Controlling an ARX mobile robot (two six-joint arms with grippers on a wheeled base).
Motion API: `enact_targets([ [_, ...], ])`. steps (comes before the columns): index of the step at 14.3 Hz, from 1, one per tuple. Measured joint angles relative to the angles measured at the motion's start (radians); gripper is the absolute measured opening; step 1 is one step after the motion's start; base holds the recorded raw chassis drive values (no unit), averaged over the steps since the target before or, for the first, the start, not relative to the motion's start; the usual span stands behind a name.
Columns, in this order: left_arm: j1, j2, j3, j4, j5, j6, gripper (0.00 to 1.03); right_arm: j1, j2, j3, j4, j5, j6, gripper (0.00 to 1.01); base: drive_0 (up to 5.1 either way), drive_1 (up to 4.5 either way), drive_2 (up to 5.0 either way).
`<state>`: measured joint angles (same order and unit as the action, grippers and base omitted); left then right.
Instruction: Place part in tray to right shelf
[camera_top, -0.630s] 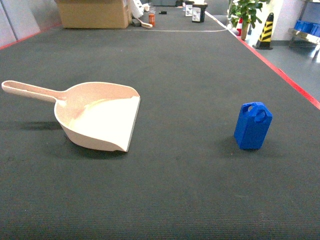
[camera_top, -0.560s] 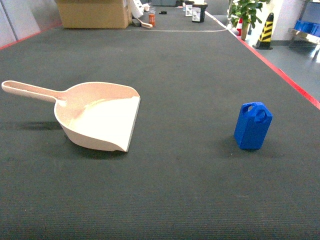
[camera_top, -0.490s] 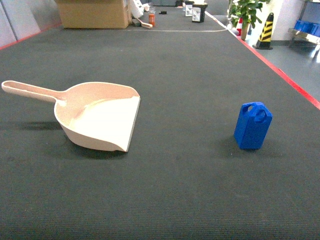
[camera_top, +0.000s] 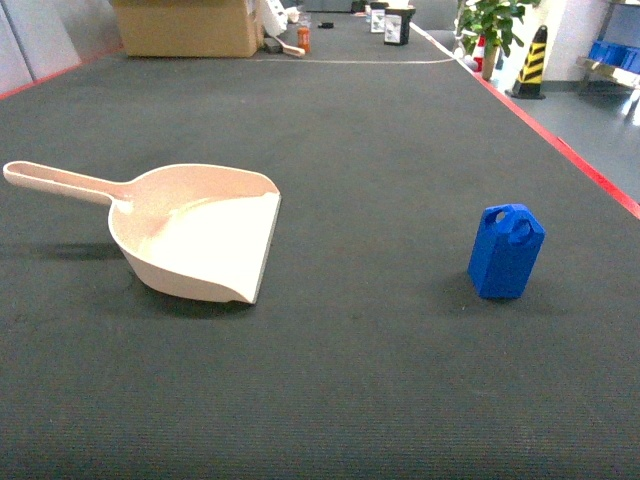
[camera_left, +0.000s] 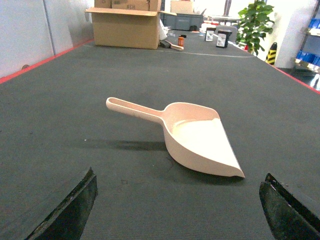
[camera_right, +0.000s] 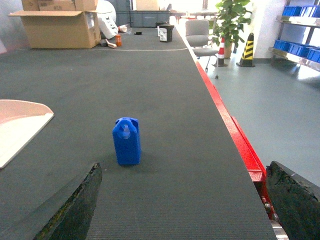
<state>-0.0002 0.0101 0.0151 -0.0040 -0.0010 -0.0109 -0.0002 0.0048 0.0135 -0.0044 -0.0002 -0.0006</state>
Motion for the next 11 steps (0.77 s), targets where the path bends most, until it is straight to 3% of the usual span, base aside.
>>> enact_targets([
  [11,0.0,0.0,0.0,0.0,0.0,0.0,0.98,0.0,0.0,0.0,0.0,0.0,0.0,0.98,0.0,0.0,0.0],
])
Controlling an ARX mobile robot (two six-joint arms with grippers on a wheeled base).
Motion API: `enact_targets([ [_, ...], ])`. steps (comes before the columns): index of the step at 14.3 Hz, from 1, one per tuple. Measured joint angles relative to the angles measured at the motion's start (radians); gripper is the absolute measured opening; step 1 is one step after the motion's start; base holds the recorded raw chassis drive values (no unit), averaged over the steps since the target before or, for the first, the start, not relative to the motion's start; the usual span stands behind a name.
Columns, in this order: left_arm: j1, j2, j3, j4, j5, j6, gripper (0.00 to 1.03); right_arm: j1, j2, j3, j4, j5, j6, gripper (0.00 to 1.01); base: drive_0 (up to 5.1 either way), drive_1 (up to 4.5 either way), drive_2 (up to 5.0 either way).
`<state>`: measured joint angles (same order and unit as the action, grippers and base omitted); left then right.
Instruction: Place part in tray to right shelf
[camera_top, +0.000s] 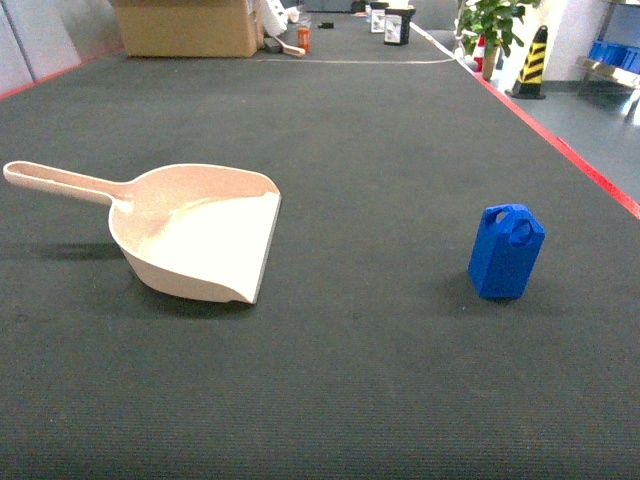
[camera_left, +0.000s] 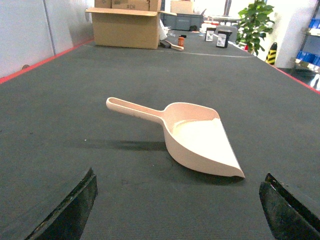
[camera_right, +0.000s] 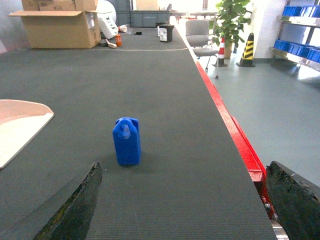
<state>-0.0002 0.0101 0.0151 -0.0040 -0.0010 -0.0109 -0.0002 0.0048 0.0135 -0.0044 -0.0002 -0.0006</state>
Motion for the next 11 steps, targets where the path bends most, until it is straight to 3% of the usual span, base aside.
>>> enact_targets([
  [11,0.0,0.0,0.0,0.0,0.0,0.0,0.98,0.0,0.0,0.0,0.0,0.0,0.0,0.98,0.0,0.0,0.0],
])
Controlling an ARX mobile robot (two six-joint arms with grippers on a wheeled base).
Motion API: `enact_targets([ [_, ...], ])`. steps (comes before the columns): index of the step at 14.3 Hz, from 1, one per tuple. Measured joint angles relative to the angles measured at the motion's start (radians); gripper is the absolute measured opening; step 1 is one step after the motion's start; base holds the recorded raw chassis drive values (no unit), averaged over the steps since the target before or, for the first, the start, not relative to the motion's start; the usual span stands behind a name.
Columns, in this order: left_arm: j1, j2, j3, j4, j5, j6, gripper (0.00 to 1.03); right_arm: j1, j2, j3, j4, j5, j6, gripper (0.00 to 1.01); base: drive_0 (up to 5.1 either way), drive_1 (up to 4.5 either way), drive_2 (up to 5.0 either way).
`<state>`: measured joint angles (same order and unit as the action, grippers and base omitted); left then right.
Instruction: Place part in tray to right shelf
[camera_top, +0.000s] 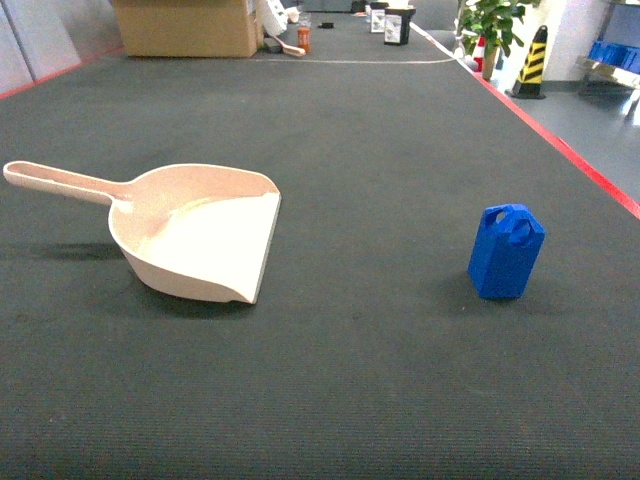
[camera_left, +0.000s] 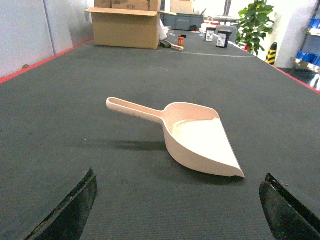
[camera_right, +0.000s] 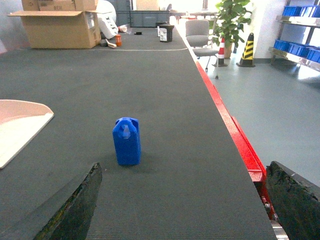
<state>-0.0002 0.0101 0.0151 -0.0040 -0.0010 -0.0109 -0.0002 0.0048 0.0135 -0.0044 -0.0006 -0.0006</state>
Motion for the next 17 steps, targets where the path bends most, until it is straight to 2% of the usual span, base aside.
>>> enact_targets([
  [16,0.0,0.0,0.0,0.0,0.0,0.0,0.98,0.0,0.0,0.0,0.0,0.0,0.0,0.98,0.0,0.0,0.0],
  [17,-0.046,0.064,0.031,-0.087,-0.12,0.02,0.98,0.0,0.0,0.0,-0.001,0.0,0.0,0.98,0.0,0.0,0.0],
])
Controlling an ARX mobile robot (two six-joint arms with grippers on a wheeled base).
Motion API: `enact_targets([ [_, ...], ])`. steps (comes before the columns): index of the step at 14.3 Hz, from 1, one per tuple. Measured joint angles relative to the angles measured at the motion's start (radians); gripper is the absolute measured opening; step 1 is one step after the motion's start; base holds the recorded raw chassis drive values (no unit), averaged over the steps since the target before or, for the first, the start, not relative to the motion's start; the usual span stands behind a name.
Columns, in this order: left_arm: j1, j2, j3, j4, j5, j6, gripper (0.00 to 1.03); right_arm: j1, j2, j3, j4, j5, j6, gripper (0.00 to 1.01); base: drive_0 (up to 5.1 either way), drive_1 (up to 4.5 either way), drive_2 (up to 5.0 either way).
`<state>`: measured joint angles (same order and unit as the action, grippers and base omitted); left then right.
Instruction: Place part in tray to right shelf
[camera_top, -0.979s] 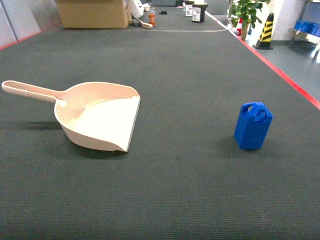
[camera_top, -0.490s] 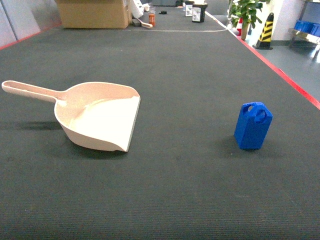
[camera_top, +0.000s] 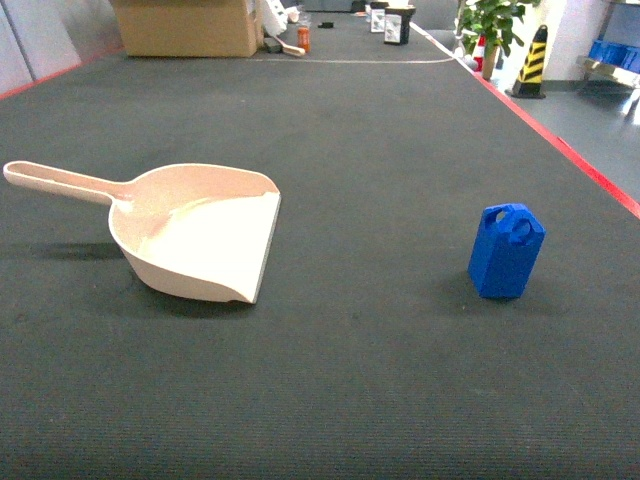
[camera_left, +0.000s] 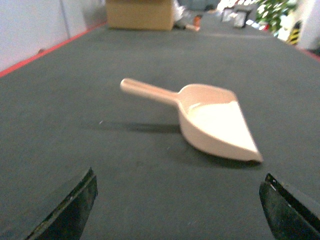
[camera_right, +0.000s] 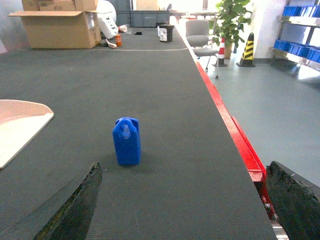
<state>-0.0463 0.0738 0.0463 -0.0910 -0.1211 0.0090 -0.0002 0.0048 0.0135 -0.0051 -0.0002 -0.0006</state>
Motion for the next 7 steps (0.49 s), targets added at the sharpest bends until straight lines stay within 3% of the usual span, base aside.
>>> enact_targets([
  [1,0.002,0.181,0.034,0.066,-0.07,0.012,0.98,0.0,0.0,0.0,0.0,-0.001,0.0,0.98,0.0,0.0,0.0],
  [2,0.064,0.327,0.065,0.157,-0.029,-0.004,0.98,0.0,0.0,0.0,0.002,0.0,0.0,0.98,0.0,0.0,0.0],
  [4,0.18,0.718,0.173,0.446,0.156,-0.132,0.98,0.0,0.0,0.0,0.002,0.0,0.0,0.98,0.0,0.0,0.0],
  [5,0.201,0.93,0.243,0.589,0.219,-0.22,0.98,0.0,0.0,0.0,0.001,0.0,0.0,0.98,0.0,0.0,0.0],
  [7,0.207,1.242,0.349,0.742,0.285,-0.344,0.98,0.0,0.0,0.0,0.001,0.0,0.0,0.98,0.0,0.0,0.0],
])
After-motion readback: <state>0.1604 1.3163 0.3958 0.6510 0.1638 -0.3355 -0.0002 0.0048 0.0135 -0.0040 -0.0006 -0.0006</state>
